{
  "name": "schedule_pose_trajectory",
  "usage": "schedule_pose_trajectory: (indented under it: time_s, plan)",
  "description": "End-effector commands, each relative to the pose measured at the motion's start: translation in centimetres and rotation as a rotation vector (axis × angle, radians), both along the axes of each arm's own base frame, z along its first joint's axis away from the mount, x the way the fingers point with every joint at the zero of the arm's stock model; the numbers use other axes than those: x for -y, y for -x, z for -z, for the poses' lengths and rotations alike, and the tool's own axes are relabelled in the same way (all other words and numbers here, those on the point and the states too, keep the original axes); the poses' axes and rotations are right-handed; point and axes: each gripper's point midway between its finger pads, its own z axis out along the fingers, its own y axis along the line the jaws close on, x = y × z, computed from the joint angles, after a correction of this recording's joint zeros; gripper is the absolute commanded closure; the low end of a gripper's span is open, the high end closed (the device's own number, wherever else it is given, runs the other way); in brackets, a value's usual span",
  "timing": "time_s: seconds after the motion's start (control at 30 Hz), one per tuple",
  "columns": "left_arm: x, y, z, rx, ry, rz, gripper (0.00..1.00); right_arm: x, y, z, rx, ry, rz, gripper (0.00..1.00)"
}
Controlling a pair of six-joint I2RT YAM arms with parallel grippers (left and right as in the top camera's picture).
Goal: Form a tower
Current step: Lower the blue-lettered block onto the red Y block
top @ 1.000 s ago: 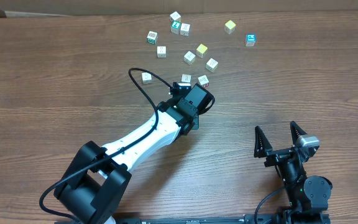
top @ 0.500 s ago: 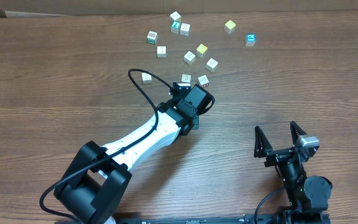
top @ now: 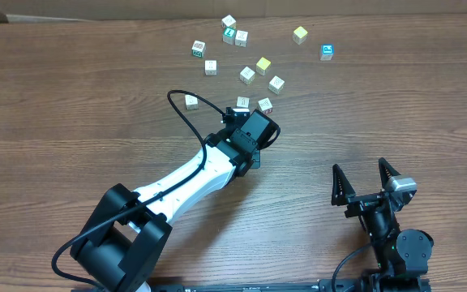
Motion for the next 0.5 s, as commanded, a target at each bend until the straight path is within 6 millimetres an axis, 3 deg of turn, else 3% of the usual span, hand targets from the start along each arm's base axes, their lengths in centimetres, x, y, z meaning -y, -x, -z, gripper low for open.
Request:
schedule_pose_trajectory:
  time_s: [0.0, 0.47]
  plan:
    - [0.08, 0.39, 0.54, -0.017, -0.013, 0.022, 0.70, -0.09, -0.01, 0.20, 0.003, 0.002, -0.002, 0.00]
    - [-0.07, 0.54, 0.61, -0.024, -0.019, 0.022, 0.68, -0.09, -0.01, 0.20, 0.003, 0.002, -0.002, 0.00]
